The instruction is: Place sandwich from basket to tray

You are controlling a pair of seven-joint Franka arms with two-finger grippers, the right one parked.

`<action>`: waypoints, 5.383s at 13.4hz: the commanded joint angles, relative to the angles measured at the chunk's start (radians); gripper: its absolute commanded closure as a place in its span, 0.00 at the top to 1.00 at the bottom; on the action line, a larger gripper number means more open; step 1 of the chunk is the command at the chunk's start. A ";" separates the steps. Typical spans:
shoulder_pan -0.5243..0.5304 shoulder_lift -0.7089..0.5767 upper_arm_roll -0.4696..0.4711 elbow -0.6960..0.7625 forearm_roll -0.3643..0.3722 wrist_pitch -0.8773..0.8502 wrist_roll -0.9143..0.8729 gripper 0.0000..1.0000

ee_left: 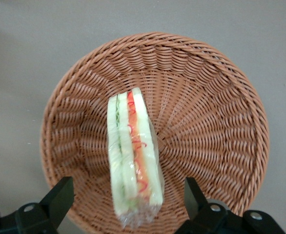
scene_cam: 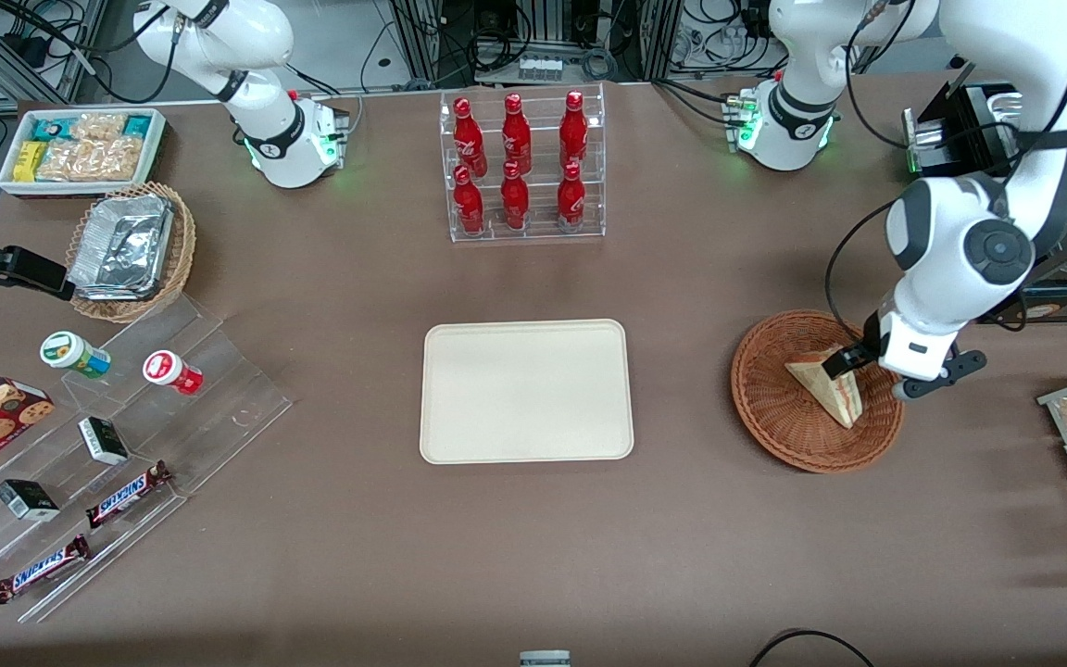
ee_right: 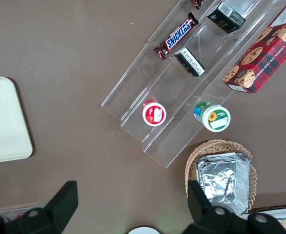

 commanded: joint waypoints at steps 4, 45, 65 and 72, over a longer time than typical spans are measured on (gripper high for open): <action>-0.018 0.063 -0.004 -0.013 -0.007 0.064 -0.088 1.00; -0.628 0.549 -0.046 0.736 0.007 -0.291 -0.153 0.00; -0.608 0.493 -0.056 0.774 0.003 -0.326 -0.217 1.00; -0.409 0.336 -0.056 0.765 -0.059 -0.530 -0.130 1.00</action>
